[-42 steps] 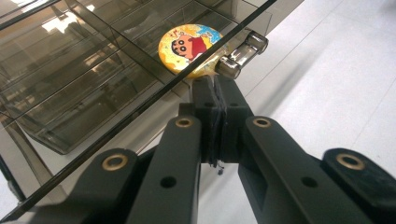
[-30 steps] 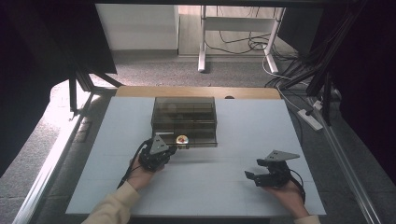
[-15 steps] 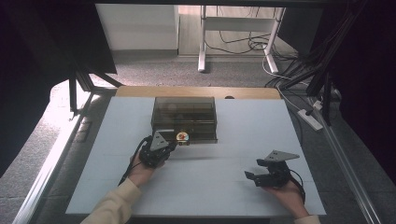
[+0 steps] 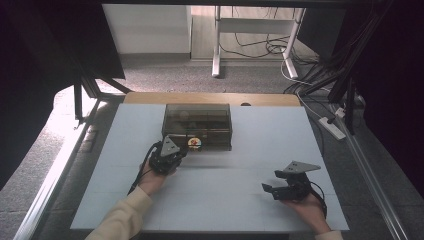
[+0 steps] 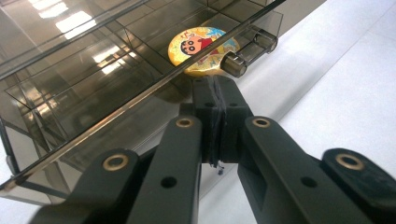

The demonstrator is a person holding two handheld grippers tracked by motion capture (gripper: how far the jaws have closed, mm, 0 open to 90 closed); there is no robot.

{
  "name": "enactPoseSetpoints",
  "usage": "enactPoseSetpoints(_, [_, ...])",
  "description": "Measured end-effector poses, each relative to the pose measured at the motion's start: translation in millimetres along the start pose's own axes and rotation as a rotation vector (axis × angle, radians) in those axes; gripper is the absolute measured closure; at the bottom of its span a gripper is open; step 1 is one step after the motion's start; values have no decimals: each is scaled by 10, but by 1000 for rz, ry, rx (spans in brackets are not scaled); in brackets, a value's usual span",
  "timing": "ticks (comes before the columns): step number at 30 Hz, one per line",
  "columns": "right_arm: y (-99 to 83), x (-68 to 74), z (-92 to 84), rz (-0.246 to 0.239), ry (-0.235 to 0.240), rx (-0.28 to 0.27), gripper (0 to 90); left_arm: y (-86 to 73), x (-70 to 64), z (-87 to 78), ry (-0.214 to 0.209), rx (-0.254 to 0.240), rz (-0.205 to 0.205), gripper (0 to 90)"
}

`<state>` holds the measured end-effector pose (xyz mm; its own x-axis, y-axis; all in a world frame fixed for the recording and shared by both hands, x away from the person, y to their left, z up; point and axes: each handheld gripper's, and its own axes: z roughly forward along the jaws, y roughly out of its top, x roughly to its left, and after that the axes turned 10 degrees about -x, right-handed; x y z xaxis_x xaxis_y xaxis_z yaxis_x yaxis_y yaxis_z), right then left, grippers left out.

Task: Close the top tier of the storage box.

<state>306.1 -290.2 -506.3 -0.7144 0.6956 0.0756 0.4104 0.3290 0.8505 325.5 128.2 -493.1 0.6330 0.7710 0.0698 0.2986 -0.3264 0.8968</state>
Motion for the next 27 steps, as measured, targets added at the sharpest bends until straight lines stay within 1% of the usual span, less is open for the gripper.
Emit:
enactPoseSetpoints(9, [-3,0,6,-5,3,3,246,19,12,55,11,-2,9,878])
enactPoseSetpoints(13, [-3,-5,10,-7,10,8,246,27,27,79,15,-4,7,878])
enactPoseSetpoints(27, [-7,2,20,-13,6,11,246,64,76,147,26,-11,0,878])
